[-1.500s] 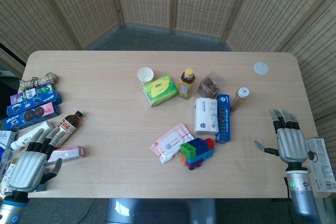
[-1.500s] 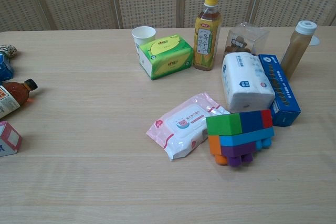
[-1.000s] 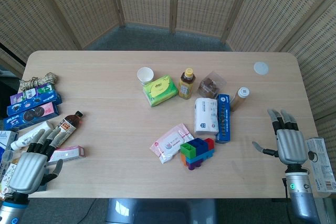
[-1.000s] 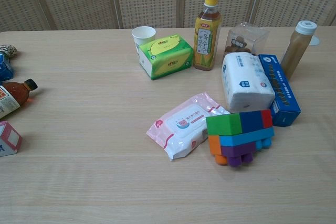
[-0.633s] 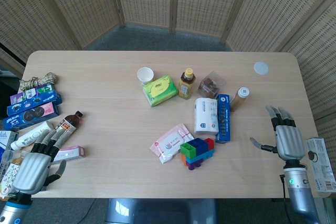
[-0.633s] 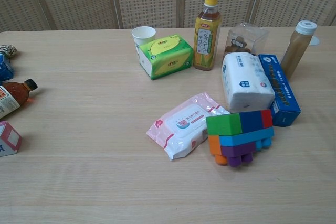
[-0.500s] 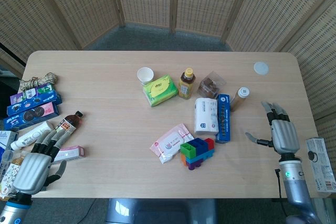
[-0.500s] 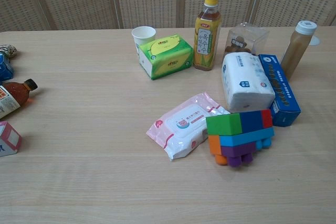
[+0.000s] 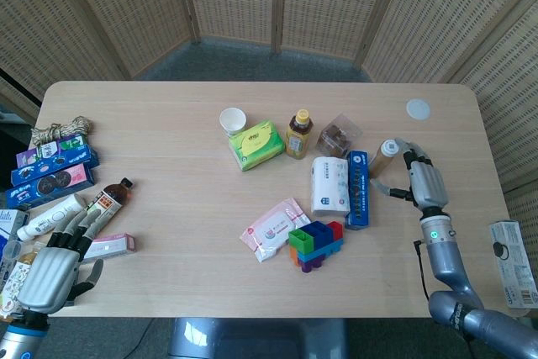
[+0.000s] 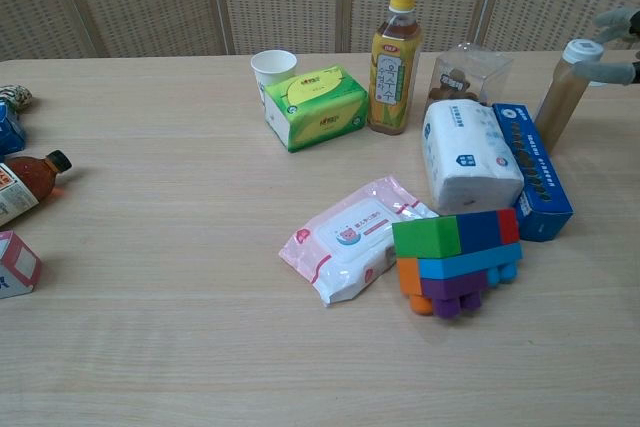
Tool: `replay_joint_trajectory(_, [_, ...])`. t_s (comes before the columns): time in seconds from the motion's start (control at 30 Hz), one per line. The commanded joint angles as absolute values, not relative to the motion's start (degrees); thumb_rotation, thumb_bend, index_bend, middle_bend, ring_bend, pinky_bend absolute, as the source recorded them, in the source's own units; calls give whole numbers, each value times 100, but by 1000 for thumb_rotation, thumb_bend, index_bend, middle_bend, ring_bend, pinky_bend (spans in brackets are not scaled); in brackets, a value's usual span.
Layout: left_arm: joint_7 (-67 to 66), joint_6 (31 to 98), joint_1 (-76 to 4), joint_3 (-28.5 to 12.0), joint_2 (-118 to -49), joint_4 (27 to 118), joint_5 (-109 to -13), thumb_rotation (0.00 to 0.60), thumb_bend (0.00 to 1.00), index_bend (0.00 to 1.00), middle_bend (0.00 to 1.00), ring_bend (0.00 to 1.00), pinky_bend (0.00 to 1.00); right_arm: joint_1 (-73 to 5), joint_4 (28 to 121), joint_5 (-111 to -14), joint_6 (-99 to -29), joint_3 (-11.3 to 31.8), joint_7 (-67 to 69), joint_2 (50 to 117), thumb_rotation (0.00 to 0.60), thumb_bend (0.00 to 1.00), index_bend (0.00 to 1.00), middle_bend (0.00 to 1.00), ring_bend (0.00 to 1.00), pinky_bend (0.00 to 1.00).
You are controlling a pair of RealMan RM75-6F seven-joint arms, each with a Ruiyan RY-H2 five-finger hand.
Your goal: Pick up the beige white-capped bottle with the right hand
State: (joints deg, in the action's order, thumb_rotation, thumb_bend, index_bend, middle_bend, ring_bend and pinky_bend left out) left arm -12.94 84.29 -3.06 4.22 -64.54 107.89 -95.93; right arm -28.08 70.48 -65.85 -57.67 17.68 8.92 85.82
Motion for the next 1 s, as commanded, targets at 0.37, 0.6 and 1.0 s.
replay_joint_trajectory(0.37, [-1490, 8354, -341, 387, -6468, 10900, -9522, 600, 538, 105, 53, 0, 0, -3256, 5478, -6484, -5073, 1869, 1741, 9176, 244, 144, 0, 0, 0, 0])
replay_joint_trajectory(0.6, [-1593, 8363, -325, 403, -6454, 10993, -9531, 600, 535, 105, 51, 0, 0, -3414, 4838, -6502, -4755, 1823, 1986, 9451, 243, 145, 0, 0, 0, 0])
replay_joint_trajectory(1.0, [-1613, 8470, -240, 440, -6397, 11042, -9548, 600, 536, 105, 48, 0, 0, -3738, 3777, -6446, -4122, 1829, 2274, 10020, 245, 144, 0, 0, 0, 0])
